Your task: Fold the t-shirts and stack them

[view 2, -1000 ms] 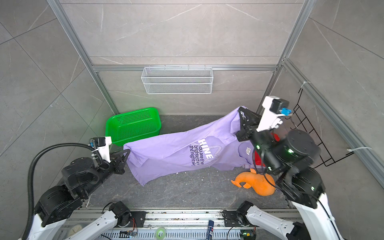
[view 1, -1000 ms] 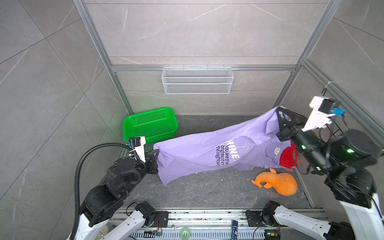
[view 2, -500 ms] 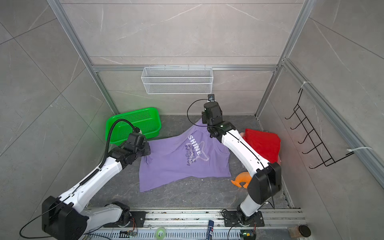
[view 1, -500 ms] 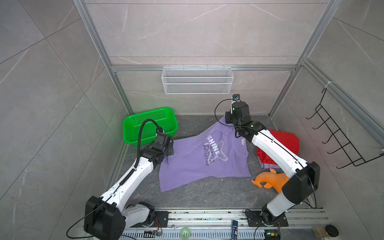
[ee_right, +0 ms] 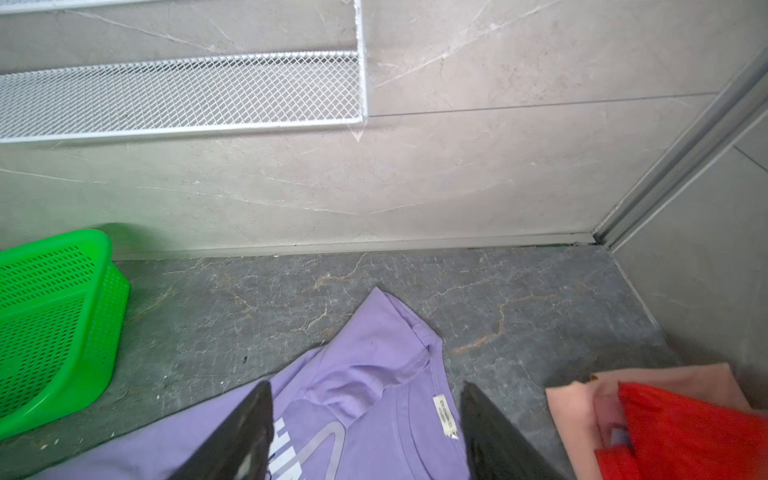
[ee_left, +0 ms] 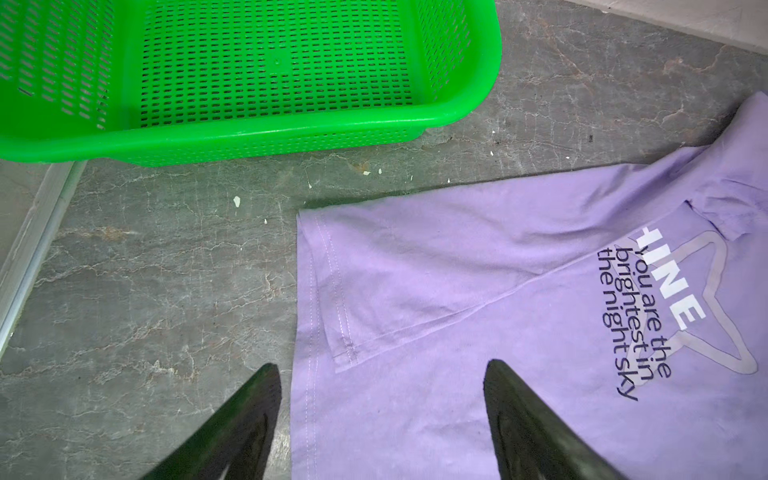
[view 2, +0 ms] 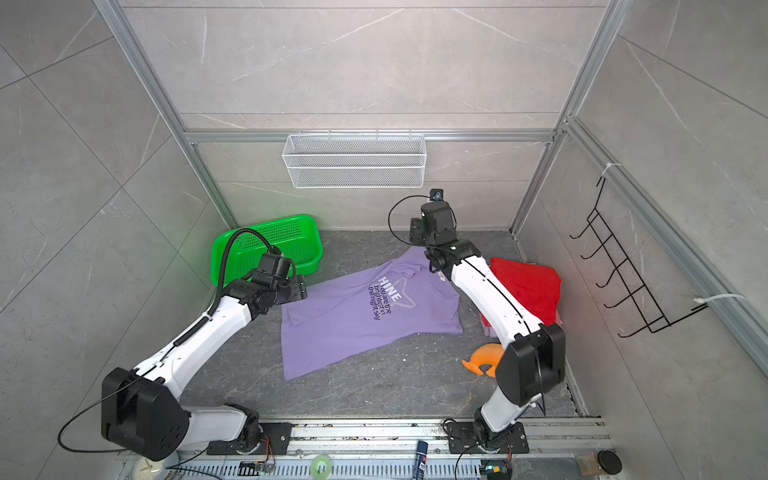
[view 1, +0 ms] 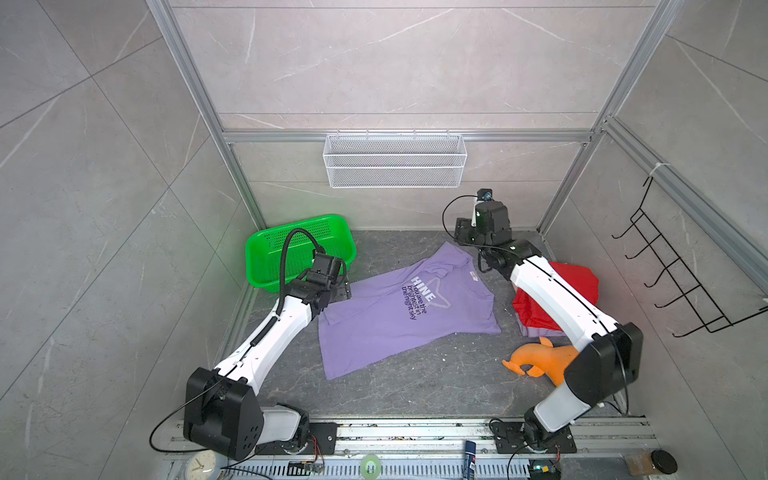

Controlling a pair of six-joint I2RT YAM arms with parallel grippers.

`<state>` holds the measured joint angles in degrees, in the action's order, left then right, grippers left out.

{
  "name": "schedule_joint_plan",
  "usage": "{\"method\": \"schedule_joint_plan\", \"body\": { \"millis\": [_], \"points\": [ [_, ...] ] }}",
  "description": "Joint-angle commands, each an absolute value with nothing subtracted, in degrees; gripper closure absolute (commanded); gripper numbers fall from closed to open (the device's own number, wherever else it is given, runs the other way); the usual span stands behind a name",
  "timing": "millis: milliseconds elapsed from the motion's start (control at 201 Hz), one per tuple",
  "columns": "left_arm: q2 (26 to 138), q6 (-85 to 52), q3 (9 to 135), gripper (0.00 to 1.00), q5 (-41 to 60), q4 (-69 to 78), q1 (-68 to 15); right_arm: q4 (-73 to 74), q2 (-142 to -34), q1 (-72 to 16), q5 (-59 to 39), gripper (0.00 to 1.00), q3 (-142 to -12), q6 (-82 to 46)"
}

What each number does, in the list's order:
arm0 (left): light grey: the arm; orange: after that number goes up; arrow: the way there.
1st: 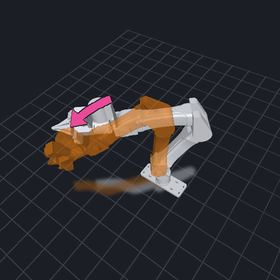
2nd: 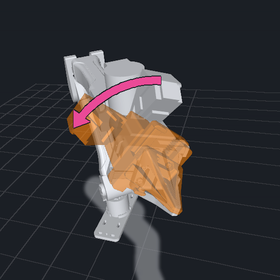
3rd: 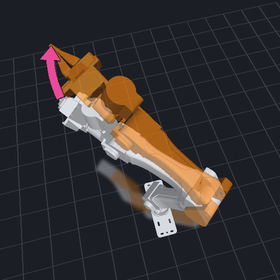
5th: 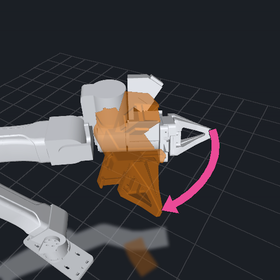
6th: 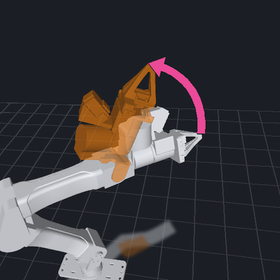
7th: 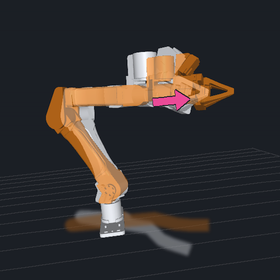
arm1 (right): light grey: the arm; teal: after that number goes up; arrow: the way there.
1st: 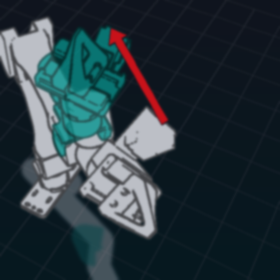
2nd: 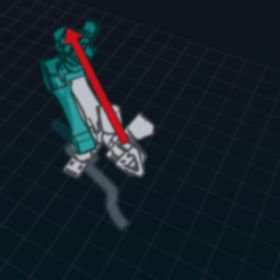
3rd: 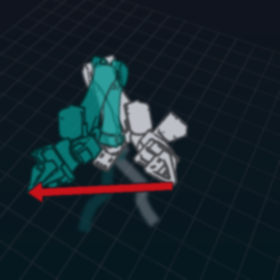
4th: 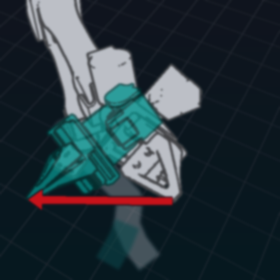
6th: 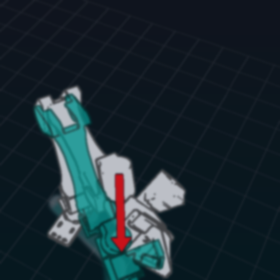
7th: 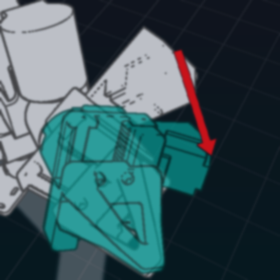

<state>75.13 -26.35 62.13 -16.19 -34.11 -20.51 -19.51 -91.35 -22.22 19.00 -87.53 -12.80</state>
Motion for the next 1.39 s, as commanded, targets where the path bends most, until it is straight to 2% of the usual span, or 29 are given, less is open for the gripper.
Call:
{"method": "schedule_joint_plan", "body": {
  "millis": [0,254,428,622,901,1165,1244,1264,1334,1389],
  "points": [
    [69.5,-29.4,58.4,0.21,-12.5,-39.2,-20.4,-25.9,-83.8,-22.3,18.7,0.27,-80.3,-17.7],
    [60.0,-38.6,43.2,0.21,-4.2,-38.5,-20.7,-29.6,-73.0,-21.0,17.7,0.23,-62.2,-20.9],
    [56.3,-43.1,36.2,0.21,-3.3,-39.6,-20.8,-24.4,-72.9,-13.7,8.6,0.23,-50.5,-20.7],
    [54.7,-46.5,31.5,0.22,-3.4,-39.5,-21.0,-20.7,-73.6,-11.8,7.8,0.25,-42.8,-25.1],
    [56.3,-49.4,26.0,0.24,-3.0,-33.4,-21.0,-16.6,-78.0,-11.2,4.2,0.27,-38.7,-26.9],
    [59.4,-51.8,24.5,0.35,-0.3,-28.9,-21.0,-14.8,-81.3,-11.2,-0.2,0.31,-37.9,-29.2],
    [59.5,-52.2,24.0,0.45,0.9,-27.4,-21.0,-12.9,-82.0,-11.2,-2.4,0.36,-36.9,-30.2],
    [59.5,-52.3,23.9,0.48,1.2,-27.1,-21.1,-12.3,-82.2,-11.2,-2.8,0.4,-36.6,-30.4],
    [59.2,-52.4,23.8,0.66,2.1,-26.1,-21.1,-11.6,-82.3,-11.2,-4.3,0.69,-36.3,-31.0],
    [58.4,-52.0,24.0,0.75,2.5,-25.8,-21.1,-11.5,-81.5,-11.2,-5.2,0.83,-36.2,-31.4]
  ]
}}
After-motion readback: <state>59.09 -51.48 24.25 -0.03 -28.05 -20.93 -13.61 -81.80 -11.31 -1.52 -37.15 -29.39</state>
